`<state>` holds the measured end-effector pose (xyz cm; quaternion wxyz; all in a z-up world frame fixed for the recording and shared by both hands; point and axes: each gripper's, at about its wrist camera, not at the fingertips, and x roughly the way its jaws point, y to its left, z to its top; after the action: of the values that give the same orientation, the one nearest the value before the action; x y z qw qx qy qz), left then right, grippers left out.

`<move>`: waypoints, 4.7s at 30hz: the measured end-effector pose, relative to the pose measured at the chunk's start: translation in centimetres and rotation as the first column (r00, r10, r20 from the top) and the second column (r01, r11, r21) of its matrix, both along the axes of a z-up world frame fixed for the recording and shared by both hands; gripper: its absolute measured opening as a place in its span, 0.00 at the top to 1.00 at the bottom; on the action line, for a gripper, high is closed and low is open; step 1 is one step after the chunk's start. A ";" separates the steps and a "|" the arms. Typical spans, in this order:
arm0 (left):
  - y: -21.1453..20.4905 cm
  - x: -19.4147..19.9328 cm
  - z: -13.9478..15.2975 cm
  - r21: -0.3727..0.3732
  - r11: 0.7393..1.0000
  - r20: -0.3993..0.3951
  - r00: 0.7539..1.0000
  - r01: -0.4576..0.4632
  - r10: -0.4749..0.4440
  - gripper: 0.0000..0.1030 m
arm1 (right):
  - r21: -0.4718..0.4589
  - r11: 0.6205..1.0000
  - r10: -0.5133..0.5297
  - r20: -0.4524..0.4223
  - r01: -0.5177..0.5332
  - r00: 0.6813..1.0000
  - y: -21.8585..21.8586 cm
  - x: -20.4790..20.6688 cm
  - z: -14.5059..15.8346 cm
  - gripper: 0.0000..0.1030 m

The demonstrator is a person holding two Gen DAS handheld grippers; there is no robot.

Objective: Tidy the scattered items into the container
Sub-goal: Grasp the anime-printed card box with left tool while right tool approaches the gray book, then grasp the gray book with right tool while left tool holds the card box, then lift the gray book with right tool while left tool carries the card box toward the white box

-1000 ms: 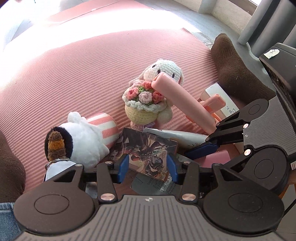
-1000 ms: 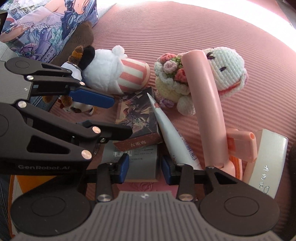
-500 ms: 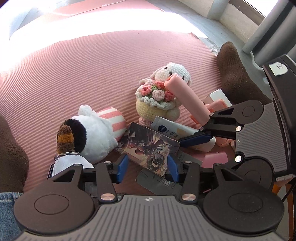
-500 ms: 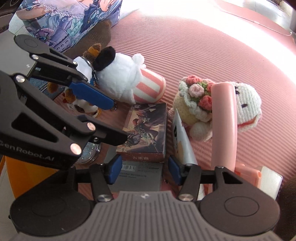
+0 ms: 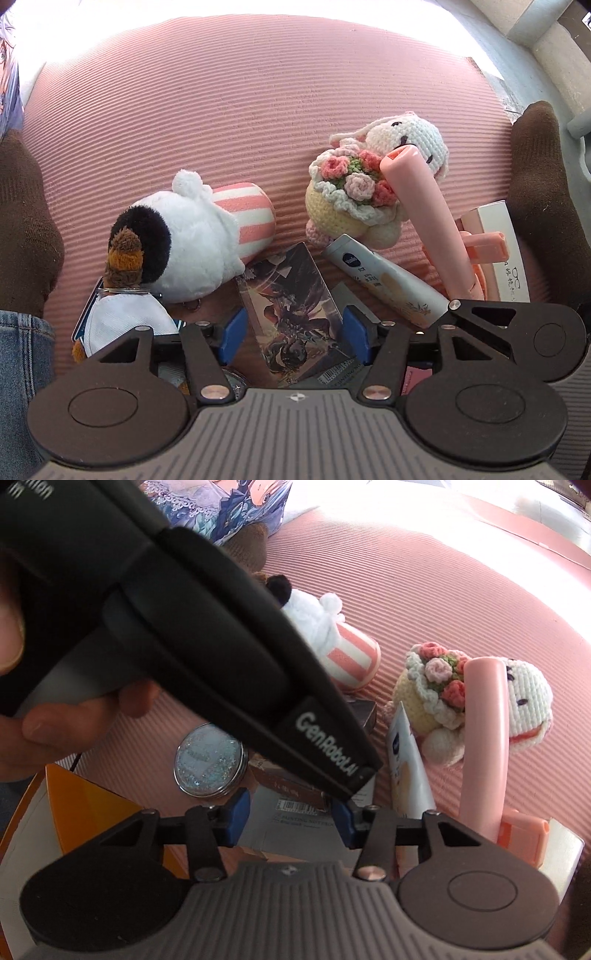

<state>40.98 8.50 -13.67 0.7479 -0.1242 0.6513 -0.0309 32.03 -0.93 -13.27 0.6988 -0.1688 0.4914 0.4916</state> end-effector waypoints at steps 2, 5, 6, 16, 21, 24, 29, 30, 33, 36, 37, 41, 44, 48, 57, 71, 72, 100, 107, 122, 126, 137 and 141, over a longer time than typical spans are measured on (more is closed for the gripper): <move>-0.3 0.4 -0.5 0.011 1.000 -0.026 1.000 0.004 -0.003 0.31 | -0.016 1.000 -0.005 0.005 0.005 1.000 -0.3 0.0 0.0 0.51; -1.0 1.0 -1.1 0.040 0.999 -0.066 0.998 0.019 -0.016 0.29 | -0.025 0.999 -0.025 0.019 0.025 1.000 -1.1 0.2 0.2 0.51; -1.2 1.3 -1.3 0.052 0.998 -0.078 0.997 0.025 -0.020 0.28 | -0.026 0.999 -0.036 0.017 0.036 0.999 -1.4 0.3 0.3 0.51; -1.8 4.5 -3.3 0.077 0.995 -0.217 0.975 0.057 -0.039 0.24 | -0.037 0.995 -0.090 -0.011 0.090 0.996 -3.1 1.6 0.2 0.50; -1.5 5.6 -4.1 0.060 0.994 -0.248 0.966 0.095 -0.077 0.19 | -0.044 0.991 -0.126 -0.068 0.123 0.990 -3.3 2.1 -0.7 0.50; -0.6 6.4 -4.8 0.024 0.996 -0.271 0.959 0.092 -0.082 0.17 | -0.035 0.987 -0.163 -0.122 0.160 0.979 -2.9 2.4 -1.3 0.49; 0.6 6.7 -5.5 -0.033 0.998 -0.314 0.948 0.054 -0.061 0.23 | -0.037 0.985 -0.174 -0.131 0.170 0.976 -2.4 1.7 -1.5 0.50; 0.9 6.6 -5.5 -0.048 0.998 -0.317 0.947 0.037 -0.051 0.25 | -0.040 0.985 -0.172 -0.127 0.168 0.977 -2.4 1.7 -1.4 0.51; 1.4 5.7 -5.5 -0.085 0.996 -0.312 0.948 0.037 -0.062 0.29 | -0.048 0.985 -0.168 -0.128 0.163 0.977 -2.7 1.9 -1.2 0.56; 1.3 4.3 -5.1 -0.109 0.989 -0.274 0.953 0.102 -0.129 0.30 | -0.052 0.985 -0.172 -0.151 0.166 0.973 -2.9 1.9 -1.0 0.61; 1.2 3.8 -4.9 -0.099 0.986 -0.264 0.951 0.137 -0.159 0.30 | -0.053 0.985 -0.171 -0.155 0.165 0.973 -2.9 1.8 -1.0 0.61; 1.1 2.4 -4.6 -0.064 0.971 -0.219 0.946 0.232 -0.240 0.30 | -0.059 0.982 -0.186 -0.155 0.179 0.970 -2.9 2.0 -1.3 0.61; 2.1 1.7 -4.8 -0.096 0.971 -0.193 0.953 0.218 -0.233 0.30 | -0.054 0.982 -0.185 -0.146 0.179 0.972 -2.3 2.4 -1.5 0.59; 4.0 0.3 -5.1 -0.143 0.972 -0.169 0.964 0.184 -0.207 0.31 | -0.053 0.988 -0.152 -0.116 0.147 0.981 -1.4 2.9 -1.6 0.51; 7.8 -2.7 -5.8 -0.210 0.976 -0.103 0.991 0.061 -0.084 0.31 | -0.038 0.998 -0.058 -0.085 0.055 0.995 0.3 3.1 -2.3 0.47; 7.1 -6.5 -4.4 -0.228 0.973 -0.058 0.997 0.028 -0.042 0.32 | 0.022 0.993 -0.112 -0.144 0.116 0.983 -1.0 1.2 2.1 0.73; 7.3 -6.7 -4.3 -0.233 0.972 -0.057 0.998 0.021 -0.035 0.32 | 0.026 0.993 -0.110 -0.161 0.115 0.981 -0.8 1.0 2.2 0.74; 8.2 -13.4 4.7 -0.232 0.972 0.245 0.964 -0.049 0.107 0.32 | 0.136 0.923 -0.362 -0.021 0.361 0.932 -3.4 -5.5 9.6 0.84; 6.1 -17.6 8.9 -0.175 0.984 0.411 0.905 -0.043 0.112 0.32 | 0.211 0.888 -0.417 -0.007 0.409 0.909 -6.3 -8.6 13.1 0.84; 1.8 -24.6 8.9 -0.100 0.994 0.512 0.854 -0.047 0.092 0.32 | 0.213 0.831 -0.512 -0.070 0.515 0.856 -10.6 -16.4 13.2 0.84; 1.7 -25.8 7.5 -0.088 0.995 0.499 0.862 -0.052 0.089 0.32 | 0.171 0.832 -0.519 -0.095 0.528 0.849 -10.5 -17.1 11.3 0.84; 2.6 -27.3 4.3 -0.066 0.996 0.465 0.881 -0.058 0.082 0.32 | 0.009 0.848 -0.530 -0.041 0.531 0.847 -7.6 -16.8 6.0 0.84; 2.8 -27.4 3.6 -0.061 0.996 0.460 0.884 -0.061 0.082 0.32 | -0.015 0.847 -0.532 -0.039 0.532 0.846 -6.2 -16.4 5.2 0.84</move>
<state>13.62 11.35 -10.10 0.8791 -0.1538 0.4487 -0.0468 15.61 -7.16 -8.03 0.7968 -0.0174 0.5344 0.2814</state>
